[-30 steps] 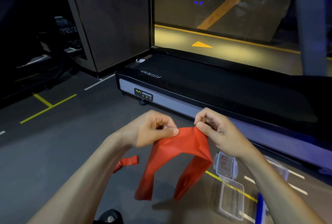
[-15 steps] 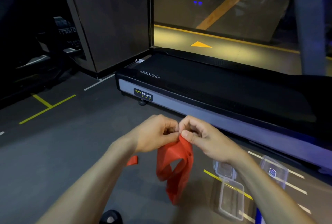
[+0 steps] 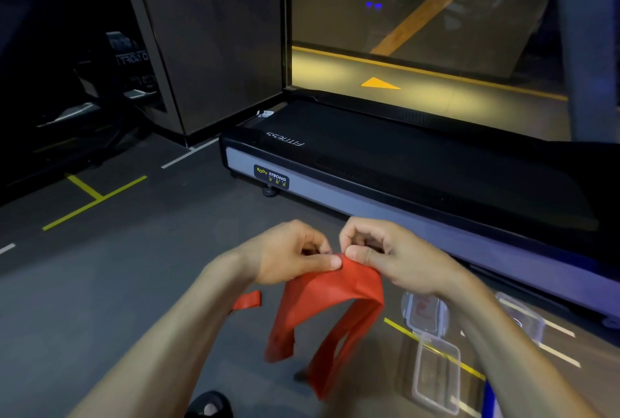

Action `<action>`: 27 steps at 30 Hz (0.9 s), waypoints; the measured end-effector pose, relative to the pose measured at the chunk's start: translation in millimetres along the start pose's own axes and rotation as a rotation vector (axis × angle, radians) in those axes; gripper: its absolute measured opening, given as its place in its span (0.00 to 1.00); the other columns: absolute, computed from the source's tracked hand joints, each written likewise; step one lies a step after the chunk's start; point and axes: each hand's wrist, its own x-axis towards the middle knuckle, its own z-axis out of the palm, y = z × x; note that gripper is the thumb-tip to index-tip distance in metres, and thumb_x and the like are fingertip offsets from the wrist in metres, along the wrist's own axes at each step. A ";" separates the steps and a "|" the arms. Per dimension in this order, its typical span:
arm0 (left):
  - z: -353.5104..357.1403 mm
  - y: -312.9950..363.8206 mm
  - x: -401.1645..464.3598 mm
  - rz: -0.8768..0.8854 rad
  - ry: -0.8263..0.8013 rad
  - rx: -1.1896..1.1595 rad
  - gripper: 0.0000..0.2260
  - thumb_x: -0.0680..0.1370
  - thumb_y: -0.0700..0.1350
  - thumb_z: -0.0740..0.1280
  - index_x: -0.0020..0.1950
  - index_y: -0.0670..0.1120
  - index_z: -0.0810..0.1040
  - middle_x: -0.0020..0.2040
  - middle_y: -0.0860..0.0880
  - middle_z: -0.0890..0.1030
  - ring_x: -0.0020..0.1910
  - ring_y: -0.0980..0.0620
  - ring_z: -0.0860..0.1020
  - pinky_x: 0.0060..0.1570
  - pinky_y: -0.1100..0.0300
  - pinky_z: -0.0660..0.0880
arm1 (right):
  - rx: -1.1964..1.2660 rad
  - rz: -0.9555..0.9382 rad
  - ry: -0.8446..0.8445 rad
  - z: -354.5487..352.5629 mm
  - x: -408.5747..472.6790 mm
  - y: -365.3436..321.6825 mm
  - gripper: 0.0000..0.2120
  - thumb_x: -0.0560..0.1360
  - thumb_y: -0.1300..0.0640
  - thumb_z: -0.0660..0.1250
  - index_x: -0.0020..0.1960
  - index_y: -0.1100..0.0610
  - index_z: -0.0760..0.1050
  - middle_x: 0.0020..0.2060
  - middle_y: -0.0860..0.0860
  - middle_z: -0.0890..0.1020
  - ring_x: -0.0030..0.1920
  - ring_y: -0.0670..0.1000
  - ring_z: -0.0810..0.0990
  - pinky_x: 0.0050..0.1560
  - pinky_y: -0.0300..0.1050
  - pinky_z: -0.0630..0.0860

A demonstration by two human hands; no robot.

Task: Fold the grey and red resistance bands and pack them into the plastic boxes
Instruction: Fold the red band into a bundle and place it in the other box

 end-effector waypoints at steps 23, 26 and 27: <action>-10.2 7.8 -9.3 -0.006 -0.007 -0.298 0.06 0.73 0.39 0.78 0.38 0.46 0.84 0.34 0.50 0.81 0.33 0.58 0.77 0.36 0.67 0.72 | 0.121 -0.013 0.104 -20.1 -15.4 -0.2 0.03 0.82 0.62 0.67 0.49 0.57 0.77 0.42 0.52 0.81 0.42 0.48 0.78 0.46 0.42 0.75; -8.0 8.9 -8.4 -0.016 -0.017 -0.291 0.06 0.74 0.39 0.78 0.39 0.47 0.84 0.35 0.50 0.81 0.35 0.57 0.77 0.38 0.65 0.73 | 0.109 -0.020 0.114 -20.1 -16.2 -2.4 0.03 0.82 0.61 0.67 0.49 0.55 0.77 0.43 0.50 0.81 0.43 0.48 0.78 0.47 0.42 0.75; -7.8 9.4 -8.7 -0.014 -0.025 -0.288 0.05 0.75 0.40 0.77 0.40 0.47 0.84 0.36 0.51 0.81 0.36 0.58 0.77 0.39 0.66 0.73 | 0.101 -0.021 0.116 -20.6 -16.5 -3.0 0.04 0.82 0.61 0.67 0.49 0.54 0.78 0.43 0.50 0.81 0.43 0.48 0.79 0.47 0.43 0.75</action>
